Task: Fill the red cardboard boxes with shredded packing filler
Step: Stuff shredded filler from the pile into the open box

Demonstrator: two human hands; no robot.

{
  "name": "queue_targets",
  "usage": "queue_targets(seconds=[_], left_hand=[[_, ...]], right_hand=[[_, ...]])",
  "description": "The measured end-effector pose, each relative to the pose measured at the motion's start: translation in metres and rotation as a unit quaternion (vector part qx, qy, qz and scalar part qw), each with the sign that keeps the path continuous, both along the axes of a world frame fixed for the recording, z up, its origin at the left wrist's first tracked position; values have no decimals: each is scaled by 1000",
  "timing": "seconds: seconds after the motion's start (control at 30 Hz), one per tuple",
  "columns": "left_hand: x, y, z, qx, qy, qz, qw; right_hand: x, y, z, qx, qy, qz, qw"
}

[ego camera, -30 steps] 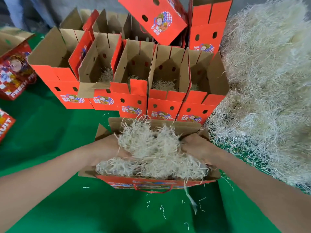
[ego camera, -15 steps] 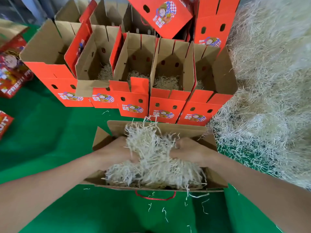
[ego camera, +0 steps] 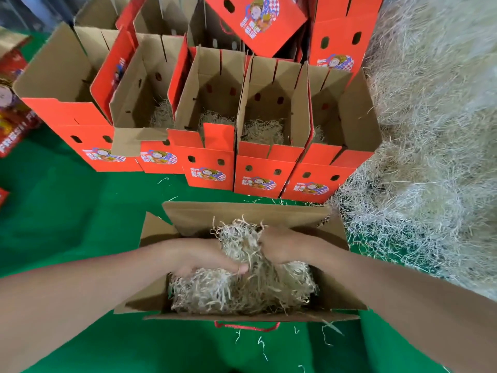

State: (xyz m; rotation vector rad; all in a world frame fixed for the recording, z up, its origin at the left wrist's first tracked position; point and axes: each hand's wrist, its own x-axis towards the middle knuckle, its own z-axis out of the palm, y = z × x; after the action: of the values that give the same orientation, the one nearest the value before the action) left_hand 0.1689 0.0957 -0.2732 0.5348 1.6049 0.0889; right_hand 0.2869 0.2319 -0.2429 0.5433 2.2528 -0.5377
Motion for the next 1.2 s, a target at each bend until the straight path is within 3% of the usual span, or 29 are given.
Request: queue_targets(seconds=[0.17,0.3,0.37,0.47,0.5,0.57,0.67,0.77,0.9,0.93,1.0,1.07,1.1,1.13,1.2], left_hand=[[4,9,-27,-20,60,28,998],[-1,6,-35,18,128,33,991],[-2,1,-27,52,191,-67,978],[-1,-11,-15,134,325,-277,894],[3,-14,-14,160,325,-314,878],[12,-14,-19,182,269,-352,878],[21,-9,-37,61,175,-425,886],[11,-7,-44,-60,156,-528,833],[2,-2,-42,-26,223,-612,759],[3,-1,-39,-9,254,-631,733],[3,-4,-35,65,314,-628,709],[5,-10,-35,122,335,-585,729],[8,-12,-35,121,330,-571,742],[8,-17,-38,113,316,-570,749],[11,-21,-44,76,281,-592,751]], right_hand=[[-10,1,-37,29,-105,97,989],[-1,7,-37,25,-90,119,988],[4,7,-30,27,-57,132,989],[3,2,-27,1,-76,199,977],[1,-3,-32,-15,-104,229,968],[-6,-13,-52,-51,-146,264,952],[-13,-28,-76,-42,-155,320,934],[-4,-23,-87,6,-232,301,925],[9,-14,-88,-6,-298,325,897],[9,-14,-84,-7,-281,323,904],[-3,-21,-74,14,-158,287,945],[-16,-32,-79,21,-12,207,978],[-22,-40,-81,-4,21,177,984],[-27,-45,-80,-26,36,197,979],[-33,-51,-89,-42,-17,264,963]])
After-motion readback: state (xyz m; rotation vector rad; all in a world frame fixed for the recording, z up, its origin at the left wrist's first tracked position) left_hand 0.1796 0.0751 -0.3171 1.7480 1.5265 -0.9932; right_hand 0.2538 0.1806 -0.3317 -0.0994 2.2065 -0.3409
